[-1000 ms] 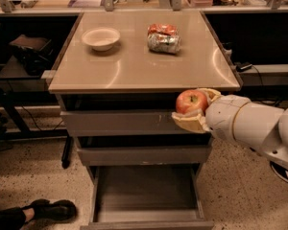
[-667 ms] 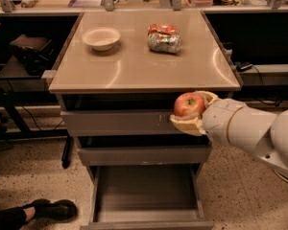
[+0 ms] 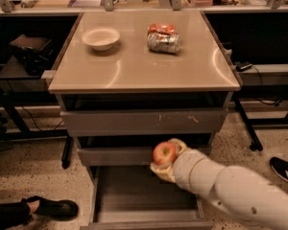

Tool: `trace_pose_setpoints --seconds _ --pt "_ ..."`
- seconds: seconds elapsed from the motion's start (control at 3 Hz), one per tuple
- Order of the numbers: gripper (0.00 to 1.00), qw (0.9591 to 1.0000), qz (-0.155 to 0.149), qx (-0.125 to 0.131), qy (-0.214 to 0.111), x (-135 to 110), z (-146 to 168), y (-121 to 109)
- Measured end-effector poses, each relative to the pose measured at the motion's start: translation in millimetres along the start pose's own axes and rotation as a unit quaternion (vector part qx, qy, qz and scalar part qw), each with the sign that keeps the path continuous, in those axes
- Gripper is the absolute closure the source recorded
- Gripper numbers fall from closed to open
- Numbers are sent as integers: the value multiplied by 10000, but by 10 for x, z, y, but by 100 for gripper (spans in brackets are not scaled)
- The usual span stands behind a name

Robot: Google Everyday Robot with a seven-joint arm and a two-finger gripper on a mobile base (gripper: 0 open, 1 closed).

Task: Place apple into bottom drawer

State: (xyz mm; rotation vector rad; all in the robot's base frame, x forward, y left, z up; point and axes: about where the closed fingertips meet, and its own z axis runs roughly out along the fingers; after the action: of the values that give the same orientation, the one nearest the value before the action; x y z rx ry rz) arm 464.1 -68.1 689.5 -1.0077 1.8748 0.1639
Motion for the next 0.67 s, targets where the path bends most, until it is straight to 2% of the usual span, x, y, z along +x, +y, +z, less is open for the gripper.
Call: trace_pose_setpoints --seconds 0.33,0.67 --pt "100 9998 -129 30 128 116 115 158" --pt "100 9998 -124 39 129 119 110 152"
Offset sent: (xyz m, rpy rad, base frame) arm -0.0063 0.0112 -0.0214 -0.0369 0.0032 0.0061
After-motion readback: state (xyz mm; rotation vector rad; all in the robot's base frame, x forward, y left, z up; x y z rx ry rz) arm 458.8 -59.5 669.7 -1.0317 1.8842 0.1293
